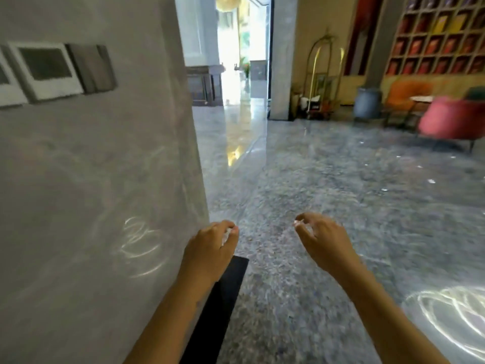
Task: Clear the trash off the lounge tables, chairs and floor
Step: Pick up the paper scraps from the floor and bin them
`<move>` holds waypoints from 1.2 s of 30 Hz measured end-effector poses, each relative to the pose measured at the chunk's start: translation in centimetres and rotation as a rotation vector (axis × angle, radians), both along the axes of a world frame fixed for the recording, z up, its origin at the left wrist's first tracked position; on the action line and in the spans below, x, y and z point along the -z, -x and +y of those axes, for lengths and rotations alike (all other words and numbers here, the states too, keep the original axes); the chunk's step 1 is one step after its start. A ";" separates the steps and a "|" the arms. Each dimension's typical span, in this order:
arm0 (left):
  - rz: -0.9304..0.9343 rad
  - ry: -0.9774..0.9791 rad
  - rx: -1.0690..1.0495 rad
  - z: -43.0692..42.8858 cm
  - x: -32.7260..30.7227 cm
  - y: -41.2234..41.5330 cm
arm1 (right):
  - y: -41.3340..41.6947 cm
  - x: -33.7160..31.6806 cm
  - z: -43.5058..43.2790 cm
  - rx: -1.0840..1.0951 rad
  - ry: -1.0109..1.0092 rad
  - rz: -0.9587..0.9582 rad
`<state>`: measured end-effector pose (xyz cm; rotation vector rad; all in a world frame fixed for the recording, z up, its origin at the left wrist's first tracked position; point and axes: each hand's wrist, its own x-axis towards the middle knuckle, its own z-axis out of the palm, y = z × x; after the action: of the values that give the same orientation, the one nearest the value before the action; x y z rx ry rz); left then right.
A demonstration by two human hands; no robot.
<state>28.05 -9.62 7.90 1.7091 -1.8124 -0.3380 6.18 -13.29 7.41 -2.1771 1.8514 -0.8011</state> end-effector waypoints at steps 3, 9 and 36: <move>-0.006 0.006 0.137 -5.0 -2.6 7.2 | 8.1 -2.3 -2.6 0.130 0.029 0.039; 0.000 0.064 0.325 -13.2 -6.5 22.9 | 23.6 -5.6 -5.8 0.335 0.043 0.063; 0.057 0.003 0.987 -48.0 -6.0 81.4 | 74.8 -5.9 -25.3 0.994 -0.090 0.081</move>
<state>-53.31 -57.66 13.91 0.6617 -2.4794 -0.7572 -68.64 -38.61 13.30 -1.1381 2.9375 -0.7184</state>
